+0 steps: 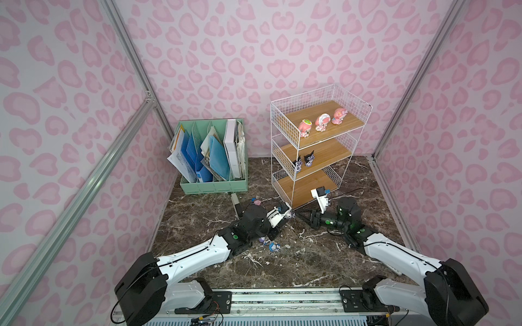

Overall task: Organize plastic toys on shelves
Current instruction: Pick up the plastic toy at the center of the board.

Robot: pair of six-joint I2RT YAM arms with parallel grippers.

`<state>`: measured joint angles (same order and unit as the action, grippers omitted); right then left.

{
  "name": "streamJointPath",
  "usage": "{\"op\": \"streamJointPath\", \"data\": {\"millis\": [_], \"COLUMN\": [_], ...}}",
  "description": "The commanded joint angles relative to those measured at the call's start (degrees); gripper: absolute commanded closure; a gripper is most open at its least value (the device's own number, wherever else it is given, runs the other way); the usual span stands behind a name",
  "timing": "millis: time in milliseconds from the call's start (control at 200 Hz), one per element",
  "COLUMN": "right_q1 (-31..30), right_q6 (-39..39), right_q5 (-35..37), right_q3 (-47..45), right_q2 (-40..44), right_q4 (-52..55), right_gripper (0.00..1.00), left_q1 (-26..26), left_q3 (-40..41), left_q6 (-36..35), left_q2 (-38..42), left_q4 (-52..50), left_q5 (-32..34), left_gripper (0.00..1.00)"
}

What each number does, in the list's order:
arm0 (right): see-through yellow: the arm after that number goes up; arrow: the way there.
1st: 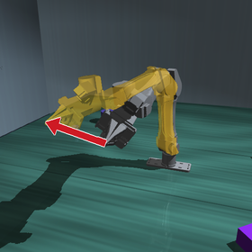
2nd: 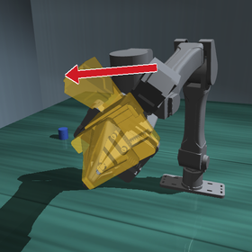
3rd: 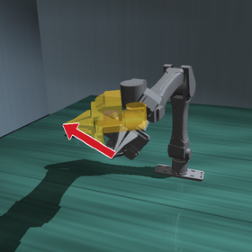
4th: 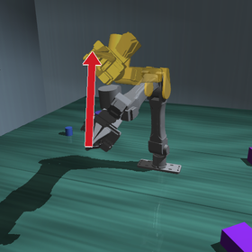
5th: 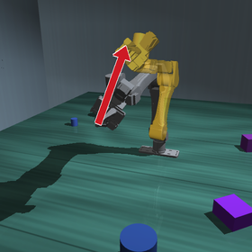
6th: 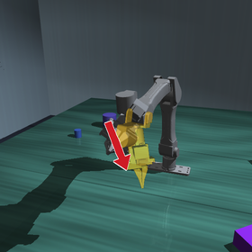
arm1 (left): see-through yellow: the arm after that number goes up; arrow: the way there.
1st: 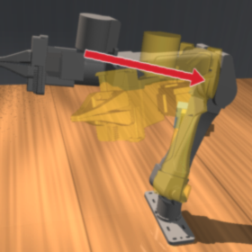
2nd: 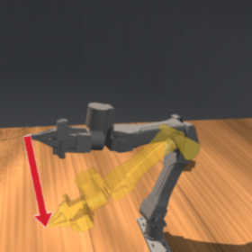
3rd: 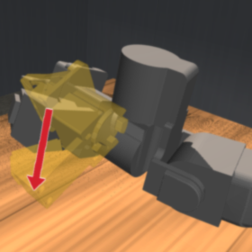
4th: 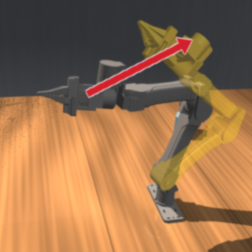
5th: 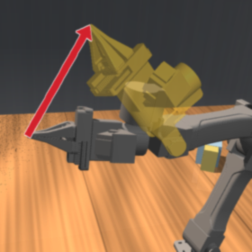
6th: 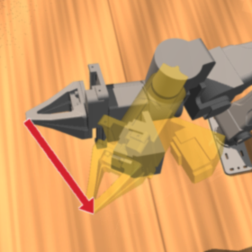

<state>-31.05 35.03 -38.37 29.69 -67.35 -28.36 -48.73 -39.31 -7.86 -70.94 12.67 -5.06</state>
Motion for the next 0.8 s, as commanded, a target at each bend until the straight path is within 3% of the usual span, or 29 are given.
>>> {"op": "streamJointPath", "data": {"millis": [0, 60, 190, 345, 505, 690, 795], "right_q1": [-0.5, -0.5, -0.4, 0.7, 4.9, 5.5, 4.8], "right_q6": [-2.5, -4.1, -8.7, -17.4, -24.2, -28.5, -29.9], "right_q5": [-2.4, -2.3, -2.1, -2.6, -8.3, -14.9, -17.1], "right_q3": [0.1, 0.3, 0.9, 2.9, 6.3, 11.2, 12.7], "right_q2": [1.0, 1.6, 3.3, 6.1, 7.7, 5.4, 4.1], "right_q4": [-4.8, -4.1, -1.6, 5.3, 10.4, 14.5, 15.4], "right_gripper": [0.94, 1.00, 1.00, 1.00, 1.00, 1.00, 1.00], "left_q1": [-0.3, -0.3, -0.3, 0.0, 3.7, 8.6, 9.2], "left_q3": [-0.3, -0.3, -0.3, -0.6, -0.4, -0.5, -2.2], "left_q6": [-0.3, -0.2, 0.4, 2.0, 4.8, 7.2, 7.2], "left_q2": [0.3, 0.4, 1.1, 2.4, 5.1, 6.7, 5.5], "left_q4": [3.9, 3.9, 3.9, 2.6, 2.0, 4.6, 4.4], "left_q5": [-8.9, -9.4, -9.6, -8.5, -16.2, -29.3, -31.1], "left_gripper": [0.74, 0.73, 0.67, 0.44, 0.33, 0.32, 0.32]}}
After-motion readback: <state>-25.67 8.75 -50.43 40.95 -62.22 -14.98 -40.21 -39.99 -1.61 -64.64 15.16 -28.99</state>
